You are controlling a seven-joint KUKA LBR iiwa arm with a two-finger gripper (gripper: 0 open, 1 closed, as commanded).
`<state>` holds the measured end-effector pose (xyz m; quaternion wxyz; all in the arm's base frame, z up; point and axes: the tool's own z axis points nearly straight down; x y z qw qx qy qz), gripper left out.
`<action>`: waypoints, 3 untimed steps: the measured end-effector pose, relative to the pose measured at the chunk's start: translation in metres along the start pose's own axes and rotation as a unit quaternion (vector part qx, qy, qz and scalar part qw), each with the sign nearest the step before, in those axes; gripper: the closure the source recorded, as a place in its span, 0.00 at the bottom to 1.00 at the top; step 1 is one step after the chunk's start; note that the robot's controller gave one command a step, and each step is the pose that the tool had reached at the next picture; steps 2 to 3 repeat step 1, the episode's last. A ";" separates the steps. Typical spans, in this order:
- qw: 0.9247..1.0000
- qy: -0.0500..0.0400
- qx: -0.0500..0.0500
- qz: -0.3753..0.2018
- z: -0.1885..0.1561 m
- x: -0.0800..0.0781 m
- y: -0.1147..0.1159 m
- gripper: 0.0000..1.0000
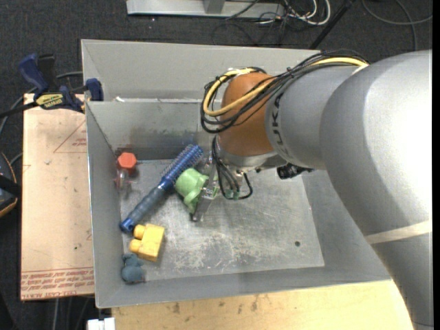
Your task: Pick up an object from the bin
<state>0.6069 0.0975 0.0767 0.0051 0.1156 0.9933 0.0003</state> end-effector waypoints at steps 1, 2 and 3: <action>1.000 0.000 -0.002 0.000 -0.202 0.003 0.015 1.00; 1.000 0.000 -0.002 0.000 -0.202 0.003 0.015 1.00; 1.000 0.000 -0.002 0.000 -0.202 0.003 0.015 1.00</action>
Offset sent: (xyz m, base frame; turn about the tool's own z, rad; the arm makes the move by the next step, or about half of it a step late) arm -0.0038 0.0147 0.1971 0.0026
